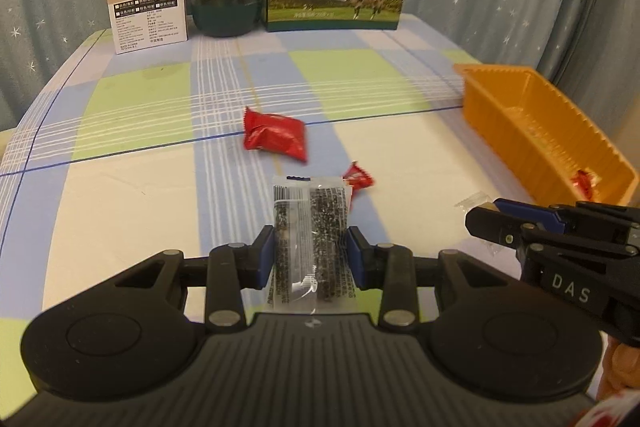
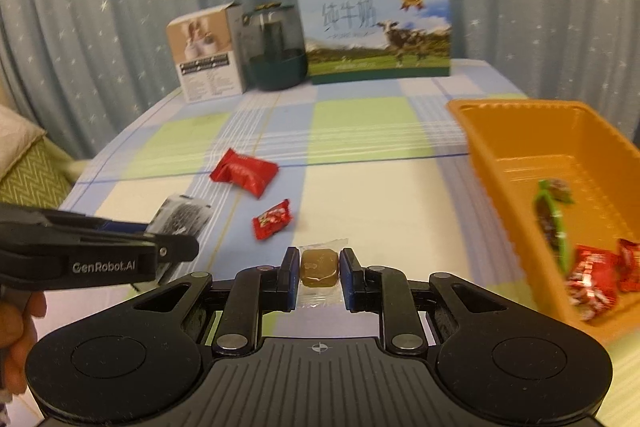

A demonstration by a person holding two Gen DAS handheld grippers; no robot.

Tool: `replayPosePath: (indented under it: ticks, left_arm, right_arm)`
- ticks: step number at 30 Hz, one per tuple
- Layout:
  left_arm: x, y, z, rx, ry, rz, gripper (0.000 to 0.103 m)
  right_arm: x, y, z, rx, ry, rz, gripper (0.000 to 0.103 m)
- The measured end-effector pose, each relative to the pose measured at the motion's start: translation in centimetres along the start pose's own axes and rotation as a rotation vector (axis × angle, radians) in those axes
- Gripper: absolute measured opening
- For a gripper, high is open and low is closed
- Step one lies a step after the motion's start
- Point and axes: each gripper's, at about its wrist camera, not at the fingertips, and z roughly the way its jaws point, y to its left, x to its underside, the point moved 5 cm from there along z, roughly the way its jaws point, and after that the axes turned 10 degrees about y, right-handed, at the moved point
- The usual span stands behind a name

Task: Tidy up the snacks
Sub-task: 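Carry both snacks over the orange tray and open both tools to drop them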

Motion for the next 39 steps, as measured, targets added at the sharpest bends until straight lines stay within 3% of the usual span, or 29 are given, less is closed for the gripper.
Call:
replayPosePath:
  ticks: [7,22,39]
  left_arm:
    - [0.4,-3.1,-2.9,0.036,-0.025,-0.004,0.034]
    - [-1.1,-12.2,-6.5,0.145,-0.060,0.100,0.034]
    - [-3.2,-19.8,-5.6,0.220,-0.047,0.200,0.034]
  right_arm:
    - [0.0,-1.7,-4.6,0.037,-0.042,0.056,0.022]
    - [-0.6,-7.2,-12.7,0.103,-0.105,0.197,0.022]
    - [-0.1,-15.2,-16.2,0.193,-0.139,0.288,0.022]
